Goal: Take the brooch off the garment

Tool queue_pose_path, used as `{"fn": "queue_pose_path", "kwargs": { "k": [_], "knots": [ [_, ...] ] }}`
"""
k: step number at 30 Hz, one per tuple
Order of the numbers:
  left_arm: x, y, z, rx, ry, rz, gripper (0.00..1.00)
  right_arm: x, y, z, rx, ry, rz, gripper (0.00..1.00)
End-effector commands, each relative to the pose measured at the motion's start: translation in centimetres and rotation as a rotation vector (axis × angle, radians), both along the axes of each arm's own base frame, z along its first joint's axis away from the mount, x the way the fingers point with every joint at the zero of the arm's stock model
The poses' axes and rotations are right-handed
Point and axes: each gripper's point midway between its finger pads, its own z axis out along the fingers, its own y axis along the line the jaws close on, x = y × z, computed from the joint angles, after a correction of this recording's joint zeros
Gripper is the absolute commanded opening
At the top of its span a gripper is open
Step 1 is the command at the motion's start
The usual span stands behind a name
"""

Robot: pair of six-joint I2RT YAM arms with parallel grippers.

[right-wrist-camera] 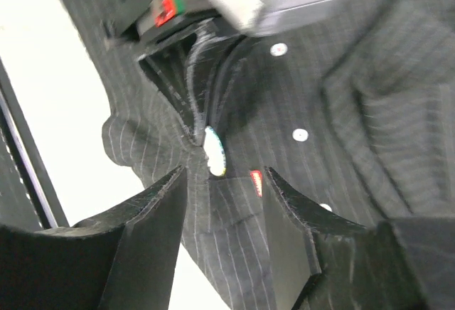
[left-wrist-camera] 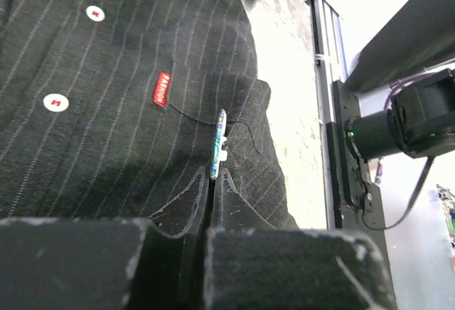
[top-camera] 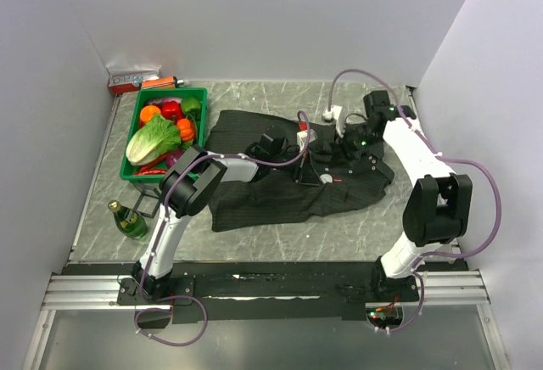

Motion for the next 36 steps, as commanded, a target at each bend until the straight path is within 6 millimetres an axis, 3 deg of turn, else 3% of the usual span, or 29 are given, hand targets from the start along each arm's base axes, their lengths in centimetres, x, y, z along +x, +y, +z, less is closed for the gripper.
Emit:
{"fn": "queue_pose_path", "kwargs": {
  "k": [1, 8, 19, 27, 36],
  "knots": [
    [-1.3, 0.1, 4.7, -0.087, -0.073, -0.076, 0.01, -0.6, 1.1, -0.6, -0.019, -0.096, 0.139, 0.54],
    [-3.3, 0.5, 5.4, -0.147, 0.006, -0.157, 0.01, -1.9, 1.9, -1.9, -0.043, -0.089, 0.236, 0.54],
    [-3.4, 0.6, 5.8, -0.169, 0.013, -0.173, 0.01, -4.3, 2.2, -2.9, -0.025, 0.091, 0.328, 0.54],
    [-3.3, 0.6, 5.8, -0.171, 0.014, -0.178, 0.01, -3.8, 2.1, -3.6, -0.042, 0.112, 0.320, 0.39],
    [-3.4, 0.6, 6.3, -0.191, 0.074, -0.177, 0.01, -3.9, 2.0, -4.2, -0.065, 0.051, 0.329, 0.10]
  ]
}}
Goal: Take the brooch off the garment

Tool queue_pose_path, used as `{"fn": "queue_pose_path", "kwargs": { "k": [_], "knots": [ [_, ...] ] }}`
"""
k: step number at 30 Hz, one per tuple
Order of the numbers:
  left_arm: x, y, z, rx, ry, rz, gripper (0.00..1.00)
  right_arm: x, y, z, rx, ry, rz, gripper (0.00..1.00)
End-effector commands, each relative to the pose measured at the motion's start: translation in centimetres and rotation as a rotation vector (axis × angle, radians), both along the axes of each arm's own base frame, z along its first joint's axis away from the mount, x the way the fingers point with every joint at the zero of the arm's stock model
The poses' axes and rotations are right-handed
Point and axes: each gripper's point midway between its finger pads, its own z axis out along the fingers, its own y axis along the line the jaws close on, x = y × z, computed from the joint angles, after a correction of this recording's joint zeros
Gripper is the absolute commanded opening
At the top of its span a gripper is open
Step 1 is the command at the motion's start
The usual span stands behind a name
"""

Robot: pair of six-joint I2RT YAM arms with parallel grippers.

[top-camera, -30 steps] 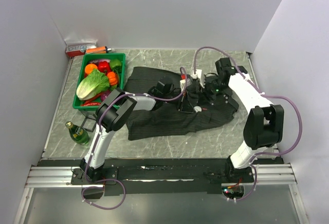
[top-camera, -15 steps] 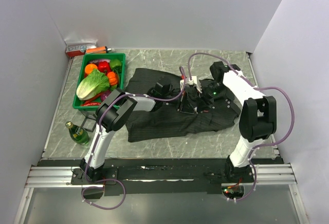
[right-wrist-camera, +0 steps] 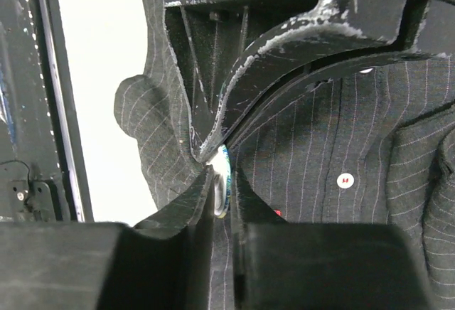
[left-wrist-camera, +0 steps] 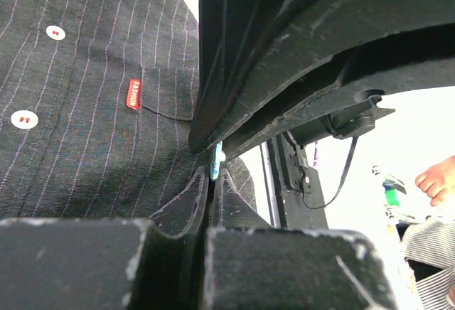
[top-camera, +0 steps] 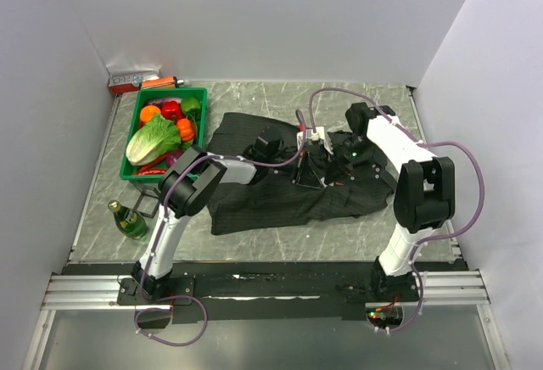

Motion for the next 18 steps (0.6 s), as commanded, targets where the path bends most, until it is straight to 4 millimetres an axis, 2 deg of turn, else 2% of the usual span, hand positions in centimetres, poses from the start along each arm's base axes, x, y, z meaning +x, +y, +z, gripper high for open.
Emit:
{"fn": "queue_pose_path", "kwargs": {
  "k": [1, 2, 3, 4, 5, 7, 8, 10, 11, 12, 14, 15, 16, 17, 18],
  "knots": [
    [-0.4, 0.0, 3.2, -0.096, -0.014, -0.039, 0.01, 0.7, 0.4, 0.0, -0.007, -0.118, 0.017, 0.02],
    [-0.4, 0.0, 3.5, -0.110, -0.017, -0.042, 0.01, 0.9, 0.4, 0.8, -0.030, -0.199, 0.004, 0.00],
    [-0.5, 0.0, 3.5, -0.107, 0.004, -0.042, 0.01, 1.1, 0.5, -0.3, -0.032, -0.256, -0.004, 0.00],
    [-0.5, 0.0, 3.5, -0.108, 0.008, -0.042, 0.01, 1.2, 0.6, -0.2, -0.030, -0.296, -0.011, 0.00],
    [-0.5, 0.0, 3.5, -0.110, 0.013, -0.042, 0.01, 0.2, 0.7, -0.2, -0.031, -0.328, 0.001, 0.00],
    [-0.5, 0.0, 3.4, -0.106, 0.012, -0.042, 0.01, 0.5, 0.8, 0.0, -0.030, -0.387, 0.000, 0.00],
    [-0.5, 0.0, 3.5, -0.105, 0.014, -0.045, 0.01, 0.0, 0.6, -0.1, -0.033, -0.408, -0.004, 0.00],
    [-0.4, 0.0, 3.5, -0.106, 0.014, -0.045, 0.01, 1.3, 0.4, 0.4, -0.040, -0.514, -0.021, 0.02],
    [-0.4, 0.1, 3.5, -0.106, 0.019, -0.043, 0.01, 1.1, 0.1, 0.5, -0.040, -0.556, -0.030, 0.09],
    [-0.3, 0.0, 3.4, -0.099, 0.022, -0.037, 0.01, 1.3, 0.2, 0.9, -0.029, -0.586, -0.038, 0.31],
    [-0.1, -0.1, 3.1, -0.085, 0.016, -0.030, 0.01, 1.5, 0.4, 1.8, -0.008, -0.572, -0.087, 0.41],
    [0.0, -0.1, 2.7, -0.064, 0.015, -0.026, 0.01, 2.5, 0.3, 3.7, 0.017, -0.576, -0.127, 0.47],
    [0.3, -0.2, 2.5, -0.056, 0.007, -0.014, 0.01, 2.2, 0.9, 4.7, 0.068, -0.508, -0.165, 0.49],
    [0.5, -0.2, 2.4, -0.053, -0.015, -0.010, 0.01, 2.6, 1.0, 6.5, 0.084, -0.463, -0.188, 0.55],
    [0.5, -0.3, 2.2, -0.046, -0.014, -0.007, 0.01, 2.8, 1.0, 7.3, 0.102, -0.425, -0.216, 0.63]
  ]
}}
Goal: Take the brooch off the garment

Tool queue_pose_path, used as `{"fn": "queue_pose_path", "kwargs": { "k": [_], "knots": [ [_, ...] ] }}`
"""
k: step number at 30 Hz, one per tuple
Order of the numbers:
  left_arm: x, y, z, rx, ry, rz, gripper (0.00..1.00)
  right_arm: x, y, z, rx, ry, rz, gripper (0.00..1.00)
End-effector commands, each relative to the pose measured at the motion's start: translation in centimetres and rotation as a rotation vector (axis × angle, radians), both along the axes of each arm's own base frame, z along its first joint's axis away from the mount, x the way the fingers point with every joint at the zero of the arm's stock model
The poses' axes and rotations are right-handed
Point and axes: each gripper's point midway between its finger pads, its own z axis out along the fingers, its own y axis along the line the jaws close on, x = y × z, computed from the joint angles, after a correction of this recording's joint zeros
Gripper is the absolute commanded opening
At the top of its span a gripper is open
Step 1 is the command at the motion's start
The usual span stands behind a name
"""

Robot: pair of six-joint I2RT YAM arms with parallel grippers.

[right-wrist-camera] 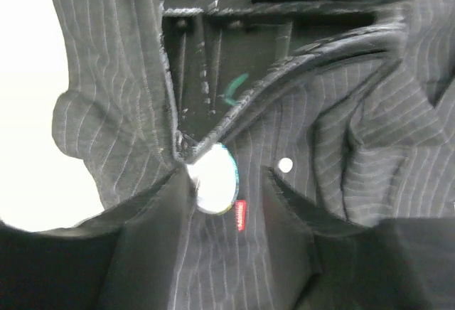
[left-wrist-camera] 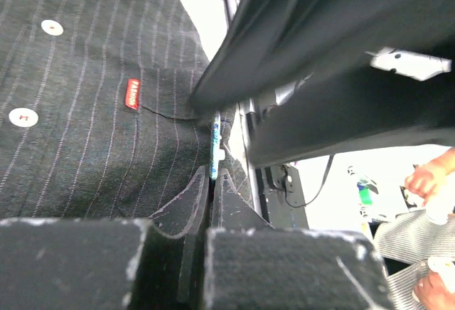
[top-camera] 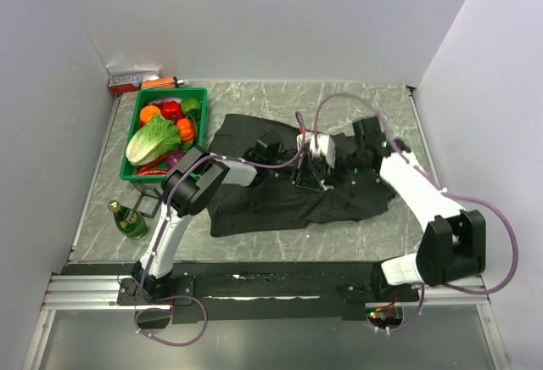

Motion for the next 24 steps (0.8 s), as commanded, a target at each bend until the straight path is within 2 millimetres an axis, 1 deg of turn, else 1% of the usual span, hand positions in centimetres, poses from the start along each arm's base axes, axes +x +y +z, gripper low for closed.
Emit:
{"fn": "queue_pose_path", "kwargs": {
  "k": [1, 2, 4, 6, 8, 9, 10, 11, 13, 14, 16, 17, 18, 19, 20, 21, 22, 23, 24],
  "knots": [
    [1.3, -0.4, 2.3, -0.026, -0.085, 0.029, 0.01, 3.2, 1.1, 7.1, 0.180, 0.035, -0.123, 0.66],
    [1.5, -0.4, 2.2, -0.023, -0.095, 0.035, 0.01, 3.5, 1.1, 8.4, 0.200, 0.049, -0.138, 0.67],
    [1.8, -0.4, 2.1, -0.014, -0.105, 0.045, 0.01, 3.6, 0.9, 9.2, 0.225, 0.069, -0.165, 0.70],
    [2.0, -0.4, 1.7, 0.006, -0.124, 0.057, 0.01, 3.1, 0.5, 8.7, 0.208, 0.078, -0.177, 0.70],
    [2.3, -0.4, 1.5, 0.025, -0.131, 0.063, 0.01, 2.4, -0.2, 7.7, 0.171, 0.085, -0.185, 0.68],
    [2.5, -0.5, 1.6, 0.025, -0.158, 0.067, 0.01, 1.6, -0.4, 6.1, 0.153, 0.122, -0.183, 0.68],
    [2.7, -0.5, 1.8, 0.024, -0.174, 0.070, 0.01, 0.9, -0.6, 5.3, 0.136, 0.136, -0.171, 0.68],
    [2.8, -0.5, 1.8, 0.023, -0.197, 0.064, 0.01, -0.1, -0.9, 3.7, 0.117, 0.168, -0.164, 0.68],
    [3.0, -0.3, 2.2, 0.034, -0.210, 0.062, 0.01, -1.3, -1.2, 2.1, 0.088, 0.182, -0.122, 0.70],
    [3.1, -0.3, 2.3, 0.031, -0.229, 0.056, 0.01, -2.3, -1.5, 0.6, 0.072, 0.215, -0.113, 0.71],
    [3.4, 0.1, 2.7, 0.050, -0.241, 0.061, 0.01, -2.8, -1.7, -0.6, 0.054, 0.233, -0.100, 0.72],
    [3.6, 0.2, 2.9, 0.048, -0.280, 0.059, 0.01, -3.2, -1.8, -1.6, 0.044, 0.267, -0.094, 0.72],
    [3.5, 0.5, 2.9, 0.074, -0.270, 0.060, 0.01, -3.3, -1.8, -2.1, 0.040, 0.278, -0.090, 0.72],
    [3.9, 0.5, 3.3, 0.074, -0.289, 0.064, 0.01, -3.4, -1.8, -2.6, 0.042, 0.289, -0.092, 0.72],
    [3.9, 0.6, 3.4, 0.076, -0.310, 0.058, 0.01, -3.2, -1.6, -3.2, 0.046, 0.299, -0.094, 0.72],
    [4.0, 0.7, 3.8, 0.077, -0.324, 0.061, 0.01, -2.9, -1.5, -3.4, 0.049, 0.297, -0.096, 0.71],
    [4.0, 0.9, 3.6, 0.096, -0.320, 0.062, 0.01, -2.7, -1.6, -3.8, 0.040, 0.299, -0.109, 0.69],
    [4.0, 0.9, 3.7, 0.097, -0.339, 0.060, 0.01, -1.9, -1.4, -4.1, 0.043, 0.288, -0.118, 0.68],
    [4.1, 1.0, 3.9, 0.097, -0.348, 0.061, 0.01, -1.6, -1.3, -4.1, 0.046, 0.284, -0.122, 0.65]
  ]
}}
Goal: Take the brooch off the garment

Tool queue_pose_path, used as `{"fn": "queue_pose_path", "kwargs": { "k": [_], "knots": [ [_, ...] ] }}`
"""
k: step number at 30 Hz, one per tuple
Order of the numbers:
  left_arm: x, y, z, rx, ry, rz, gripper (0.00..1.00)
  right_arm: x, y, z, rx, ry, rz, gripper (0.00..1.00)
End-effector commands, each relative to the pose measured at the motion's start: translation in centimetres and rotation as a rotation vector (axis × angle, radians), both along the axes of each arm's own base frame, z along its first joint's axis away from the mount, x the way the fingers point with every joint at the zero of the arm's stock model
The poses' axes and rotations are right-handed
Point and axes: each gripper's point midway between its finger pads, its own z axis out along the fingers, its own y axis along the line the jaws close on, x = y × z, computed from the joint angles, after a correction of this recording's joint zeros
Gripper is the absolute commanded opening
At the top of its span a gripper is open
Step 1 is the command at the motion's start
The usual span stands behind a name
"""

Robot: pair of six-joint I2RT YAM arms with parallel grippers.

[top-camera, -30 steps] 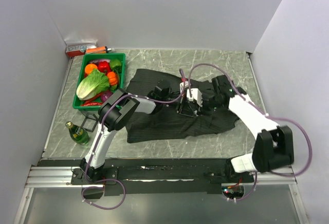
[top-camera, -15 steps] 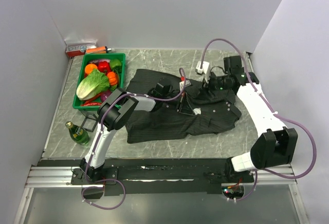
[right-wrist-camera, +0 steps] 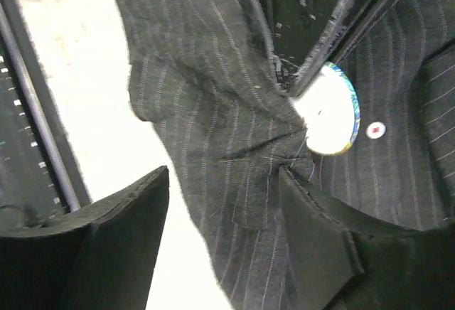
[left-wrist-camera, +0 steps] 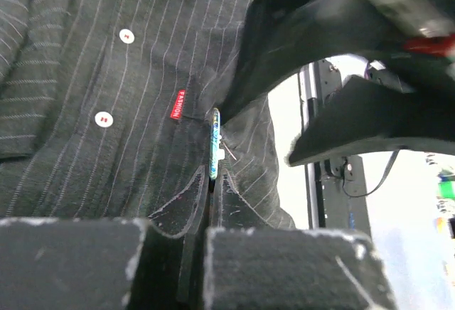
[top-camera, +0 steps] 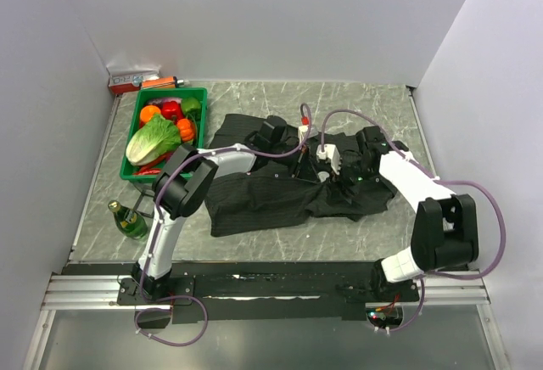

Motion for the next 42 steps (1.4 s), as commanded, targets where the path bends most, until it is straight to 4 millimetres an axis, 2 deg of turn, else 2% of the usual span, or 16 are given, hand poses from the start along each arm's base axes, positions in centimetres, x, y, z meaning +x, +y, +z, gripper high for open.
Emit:
{"fn": "queue_pose_path", "kwargs": {
  "k": [1, 2, 3, 5, 6, 7, 9, 16, 24, 29, 32, 33, 35, 37, 39, 42],
  "knots": [
    [1.0, 0.4, 4.2, -0.026, -0.156, -0.001, 0.01, 2.1, 0.5, -0.7, 0.011, -0.037, -0.019, 0.62],
    [1.2, 0.4, 4.1, -0.022, -0.169, 0.004, 0.01, 2.8, 0.8, -0.4, 0.025, -0.043, -0.025, 0.56],
    [1.2, 0.4, 4.1, -0.016, -0.175, 0.008, 0.01, 2.8, 1.0, -0.2, 0.036, -0.032, -0.023, 0.44],
    [1.4, 0.3, 3.7, 0.003, -0.189, 0.021, 0.01, 3.2, 1.7, 0.5, 0.069, -0.007, -0.025, 0.32],
    [1.5, 0.3, 3.5, 0.009, -0.194, 0.025, 0.01, 3.1, 1.8, 0.7, 0.077, 0.009, -0.031, 0.21],
    [1.6, 0.0, 3.5, 0.015, -0.204, 0.032, 0.01, 3.2, 2.1, 1.1, 0.091, 0.015, -0.043, 0.17],
    [2.0, -0.1, 2.8, 0.037, -0.217, 0.053, 0.01, 3.3, 2.4, 1.7, 0.115, 0.008, -0.052, 0.00],
    [3.0, -0.7, 1.2, 0.082, -0.270, 0.092, 0.01, 1.9, 3.0, 3.4, 0.169, 0.041, -0.071, 0.00],
    [1.9, -1.8, -0.3, 0.109, -0.385, 0.042, 0.01, 3.8, 4.0, 5.7, 0.231, 0.033, -0.133, 0.00],
    [2.8, -1.8, -0.6, 0.138, -0.382, 0.096, 0.01, 3.7, 3.7, 6.4, 0.206, 0.024, -0.112, 0.00],
    [4.5, -1.1, 0.5, 0.131, -0.333, 0.161, 0.01, 3.3, 2.0, 5.0, 0.125, -0.002, -0.119, 0.00],
    [5.6, -0.5, 1.2, 0.123, -0.327, 0.187, 0.01, 3.3, 1.6, 4.7, 0.116, -0.009, -0.118, 0.00],
    [6.1, 0.0, 2.9, 0.091, -0.313, 0.183, 0.01, 3.4, 0.5, 4.1, 0.106, 0.001, -0.153, 0.00],
    [7.2, 1.0, 4.7, 0.068, -0.313, 0.195, 0.01, 4.1, 0.0, 4.2, 0.111, -0.003, -0.199, 0.09],
    [7.4, 2.0, 6.5, 0.047, -0.300, 0.187, 0.01, 5.2, -0.7, 5.3, 0.155, -0.009, -0.267, 0.21],
    [6.8, 3.6, 8.8, 0.017, -0.258, 0.165, 0.01, 7.4, -1.0, 9.7, 0.233, -0.153, -0.342, 0.45]
  ]
}}
